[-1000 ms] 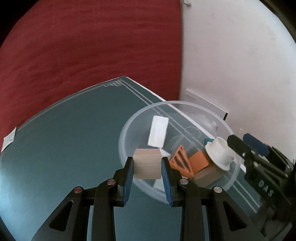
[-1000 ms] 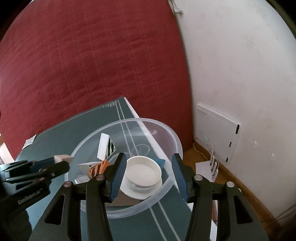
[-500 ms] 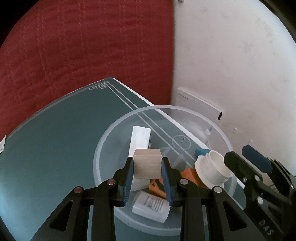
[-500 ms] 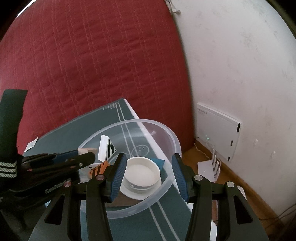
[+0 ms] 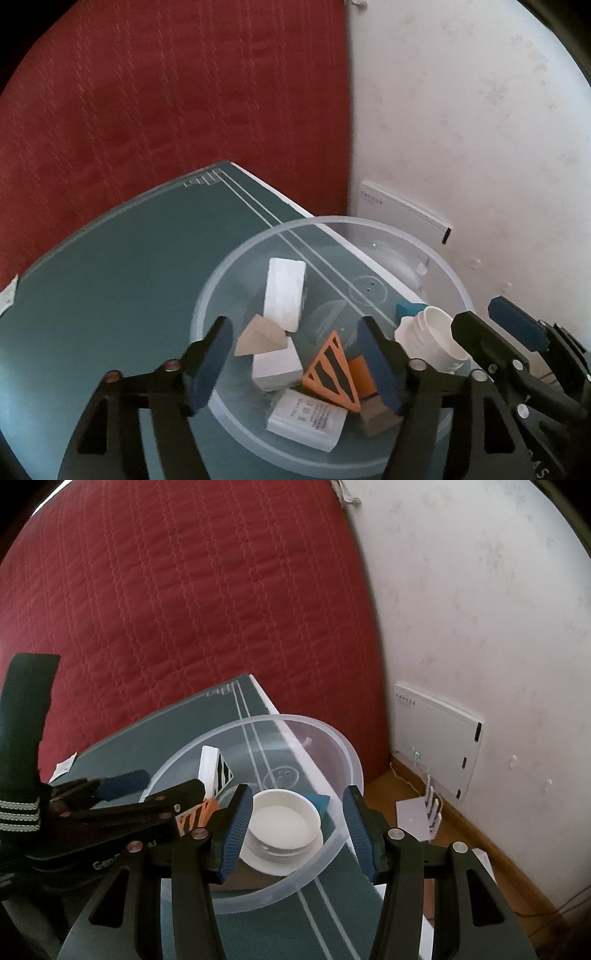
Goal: Organize rigid objects
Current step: 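Open the left gripper to release the cube while the right gripper releases the white bowl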
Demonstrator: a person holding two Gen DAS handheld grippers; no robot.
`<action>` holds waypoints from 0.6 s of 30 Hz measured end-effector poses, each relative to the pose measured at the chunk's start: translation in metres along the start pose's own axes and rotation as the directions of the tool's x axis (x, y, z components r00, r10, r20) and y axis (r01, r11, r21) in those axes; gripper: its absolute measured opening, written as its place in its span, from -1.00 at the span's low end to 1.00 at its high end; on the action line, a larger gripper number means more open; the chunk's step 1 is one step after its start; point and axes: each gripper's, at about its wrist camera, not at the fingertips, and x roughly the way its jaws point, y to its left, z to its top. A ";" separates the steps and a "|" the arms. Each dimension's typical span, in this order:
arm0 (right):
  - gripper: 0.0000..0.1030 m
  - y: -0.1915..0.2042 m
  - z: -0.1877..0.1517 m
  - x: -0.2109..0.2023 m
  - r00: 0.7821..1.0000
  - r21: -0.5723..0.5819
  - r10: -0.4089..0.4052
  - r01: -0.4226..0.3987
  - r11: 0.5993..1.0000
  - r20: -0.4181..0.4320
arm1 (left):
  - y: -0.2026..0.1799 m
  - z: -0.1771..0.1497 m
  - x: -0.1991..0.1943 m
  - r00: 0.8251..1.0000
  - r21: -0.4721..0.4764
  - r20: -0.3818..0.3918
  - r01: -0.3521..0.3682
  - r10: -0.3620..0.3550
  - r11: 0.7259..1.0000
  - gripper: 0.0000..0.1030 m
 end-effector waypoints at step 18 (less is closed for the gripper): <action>0.38 0.003 -0.004 -0.006 1.000 -0.015 -0.021 0.022 1.000 0.011 | 0.013 -0.010 -0.018 0.987 0.032 0.062 -0.152 0.150 0.988 0.98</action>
